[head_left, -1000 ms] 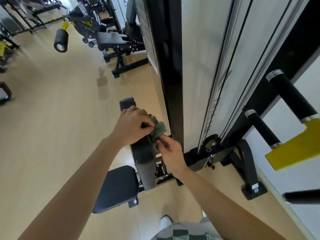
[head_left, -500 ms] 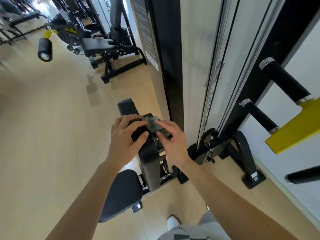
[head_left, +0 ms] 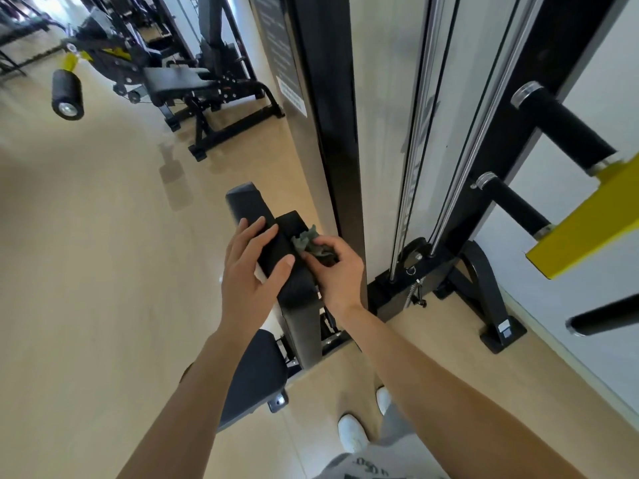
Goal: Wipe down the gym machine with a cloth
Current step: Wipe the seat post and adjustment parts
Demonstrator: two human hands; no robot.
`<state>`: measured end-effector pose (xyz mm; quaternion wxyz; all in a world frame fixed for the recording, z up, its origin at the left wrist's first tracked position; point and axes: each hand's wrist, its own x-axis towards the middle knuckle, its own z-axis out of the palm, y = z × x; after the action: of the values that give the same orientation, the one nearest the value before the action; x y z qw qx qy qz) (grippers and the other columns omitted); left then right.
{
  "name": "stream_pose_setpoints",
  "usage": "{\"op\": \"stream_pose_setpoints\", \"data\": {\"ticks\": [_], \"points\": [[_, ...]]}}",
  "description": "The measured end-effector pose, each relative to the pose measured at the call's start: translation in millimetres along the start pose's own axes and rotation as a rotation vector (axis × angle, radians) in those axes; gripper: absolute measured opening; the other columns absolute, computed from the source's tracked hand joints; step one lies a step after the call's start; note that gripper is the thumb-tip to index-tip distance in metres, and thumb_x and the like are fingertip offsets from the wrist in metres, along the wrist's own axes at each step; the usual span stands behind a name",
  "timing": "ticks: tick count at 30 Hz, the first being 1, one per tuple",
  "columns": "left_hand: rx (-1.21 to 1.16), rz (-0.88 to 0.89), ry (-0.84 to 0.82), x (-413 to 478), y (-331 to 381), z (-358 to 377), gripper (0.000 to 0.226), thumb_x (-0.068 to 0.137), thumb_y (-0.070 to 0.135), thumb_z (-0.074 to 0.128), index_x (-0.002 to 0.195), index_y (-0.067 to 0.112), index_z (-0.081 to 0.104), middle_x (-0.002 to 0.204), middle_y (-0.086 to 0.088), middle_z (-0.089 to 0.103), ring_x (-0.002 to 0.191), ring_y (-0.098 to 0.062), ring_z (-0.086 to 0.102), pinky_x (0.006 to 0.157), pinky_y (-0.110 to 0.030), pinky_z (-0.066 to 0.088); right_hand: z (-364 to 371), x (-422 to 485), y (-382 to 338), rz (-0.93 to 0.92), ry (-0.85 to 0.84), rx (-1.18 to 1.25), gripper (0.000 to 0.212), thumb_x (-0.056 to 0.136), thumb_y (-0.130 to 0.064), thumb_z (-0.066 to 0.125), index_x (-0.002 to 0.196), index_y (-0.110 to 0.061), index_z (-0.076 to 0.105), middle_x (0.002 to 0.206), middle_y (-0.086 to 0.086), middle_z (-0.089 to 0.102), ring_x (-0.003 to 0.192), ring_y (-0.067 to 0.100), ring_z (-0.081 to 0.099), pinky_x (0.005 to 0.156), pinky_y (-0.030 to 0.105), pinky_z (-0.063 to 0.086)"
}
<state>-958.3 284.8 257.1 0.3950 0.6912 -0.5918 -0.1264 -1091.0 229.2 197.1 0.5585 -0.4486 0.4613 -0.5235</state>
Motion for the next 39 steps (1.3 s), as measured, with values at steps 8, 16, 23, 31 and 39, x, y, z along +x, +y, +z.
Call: {"op": "stream_pose_setpoints", "data": {"ticks": [8,16,23,31,39], "points": [[-0.017,-0.103,0.055,-4,18,10,0.053,0.089,0.031,0.064,0.14,0.017,0.058,0.157,0.01,0.042,0.153,-0.004,0.018,0.121,-0.02,0.023,0,11,8,0.015,-0.11,0.01,0.037,0.085,0.001,0.076,0.111,-0.022,0.064,0.104,-0.017,0.067,0.098,-0.008,0.064,0.089,0.012,0.05],[-0.019,-0.072,0.078,-9,22,13,0.059,0.088,0.04,0.063,0.141,0.014,0.056,0.158,0.006,0.041,0.154,-0.012,0.019,0.122,-0.043,0.03,-4,7,48,0.119,-0.181,-0.144,0.031,0.09,-0.008,0.071,0.118,-0.019,0.065,0.107,-0.011,0.068,0.103,0.007,0.064,0.098,0.025,0.053],[-0.031,-0.084,0.067,-9,20,15,0.059,0.088,0.038,0.062,0.141,0.013,0.056,0.157,0.006,0.041,0.154,-0.01,0.019,0.12,-0.021,0.026,-11,13,91,0.153,-0.227,-0.313,0.038,0.086,-0.005,0.076,0.121,-0.018,0.067,0.111,-0.003,0.071,0.105,0.01,0.064,0.098,0.015,0.048],[-0.023,-0.062,0.059,-7,20,15,0.056,0.088,0.034,0.062,0.138,0.01,0.057,0.156,0.002,0.043,0.154,-0.014,0.02,0.12,-0.02,0.025,-15,24,113,0.155,-0.283,-0.537,0.037,0.084,-0.013,0.079,0.12,-0.015,0.071,0.116,0.003,0.073,0.108,0.018,0.065,0.099,0.024,0.047],[-0.064,-0.061,0.081,-9,20,17,0.055,0.087,0.033,0.063,0.138,0.013,0.057,0.156,0.004,0.043,0.154,-0.014,0.021,0.121,-0.022,0.026,-61,14,131,0.104,-0.283,-0.702,0.023,0.087,-0.007,0.073,0.108,-0.014,0.076,0.102,0.0,0.075,0.095,0.015,0.069,0.089,0.027,0.056]]}}
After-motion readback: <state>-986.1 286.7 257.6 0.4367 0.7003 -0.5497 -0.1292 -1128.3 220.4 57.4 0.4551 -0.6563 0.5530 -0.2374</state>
